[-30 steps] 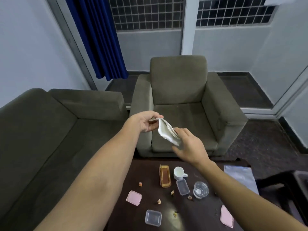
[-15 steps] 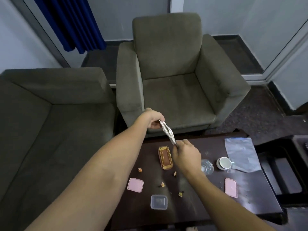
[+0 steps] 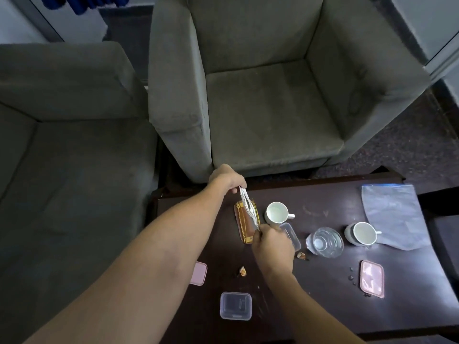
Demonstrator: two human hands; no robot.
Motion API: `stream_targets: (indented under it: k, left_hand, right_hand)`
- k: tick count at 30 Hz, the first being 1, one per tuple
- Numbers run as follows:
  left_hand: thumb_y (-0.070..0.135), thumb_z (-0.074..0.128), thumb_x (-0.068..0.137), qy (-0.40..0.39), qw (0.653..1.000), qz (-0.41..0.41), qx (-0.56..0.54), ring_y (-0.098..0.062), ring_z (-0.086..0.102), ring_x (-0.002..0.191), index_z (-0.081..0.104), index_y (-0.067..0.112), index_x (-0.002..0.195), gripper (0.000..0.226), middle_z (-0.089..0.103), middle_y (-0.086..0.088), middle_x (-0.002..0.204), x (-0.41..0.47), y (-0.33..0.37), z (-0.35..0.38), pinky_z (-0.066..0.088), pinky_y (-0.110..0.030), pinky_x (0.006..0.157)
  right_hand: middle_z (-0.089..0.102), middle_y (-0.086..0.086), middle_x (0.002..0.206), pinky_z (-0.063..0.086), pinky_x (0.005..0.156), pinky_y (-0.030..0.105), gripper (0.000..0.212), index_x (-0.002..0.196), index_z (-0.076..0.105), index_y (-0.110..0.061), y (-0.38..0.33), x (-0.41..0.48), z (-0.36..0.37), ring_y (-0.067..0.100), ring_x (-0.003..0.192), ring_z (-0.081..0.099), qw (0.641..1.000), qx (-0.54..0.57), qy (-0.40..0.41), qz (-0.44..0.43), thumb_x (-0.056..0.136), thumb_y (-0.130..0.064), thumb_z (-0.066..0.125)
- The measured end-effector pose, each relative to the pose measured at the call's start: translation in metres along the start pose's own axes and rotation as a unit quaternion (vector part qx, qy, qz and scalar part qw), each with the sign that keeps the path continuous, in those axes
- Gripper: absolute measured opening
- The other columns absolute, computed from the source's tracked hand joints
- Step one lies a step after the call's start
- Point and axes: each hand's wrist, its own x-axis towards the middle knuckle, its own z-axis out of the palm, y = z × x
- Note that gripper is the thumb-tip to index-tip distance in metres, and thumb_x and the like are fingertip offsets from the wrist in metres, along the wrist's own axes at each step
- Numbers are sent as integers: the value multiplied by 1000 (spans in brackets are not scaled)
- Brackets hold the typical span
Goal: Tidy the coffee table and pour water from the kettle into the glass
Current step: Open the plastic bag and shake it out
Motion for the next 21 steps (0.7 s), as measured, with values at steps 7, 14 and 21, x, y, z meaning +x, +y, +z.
stream_targets:
  k: [7,14,21]
  left_hand:
    - [23,79,69,2,997,11,80,-20,64,61,72,10,76,16,67,-1,61,35,-12,36,52,-27,65]
    - [21,72,73,-1,993,11,116,-19,74,77,71,14,78,9,73,-1,72,48,-16,55,54,-27,67]
    - [29,69,78,-13,992,12,127,-22,73,81,71,13,87,19,74,-3,78,59,-25,69,55,-30,69]
  right_hand:
    - [74,5,92,51,62,33,25,103,73,-18,19,15,45,30,82,72,998,-26,-39,33,100,-29,51]
    - [76,9,91,52,65,35,29,106,73,-17,27,23,72,34,86,72,996,-27,-73,50,101,-32,48]
    - [75,7,88,55,65,34,26,108,74,-16,30,29,80,28,80,71,994,-28,-95,50,102,-26,51]
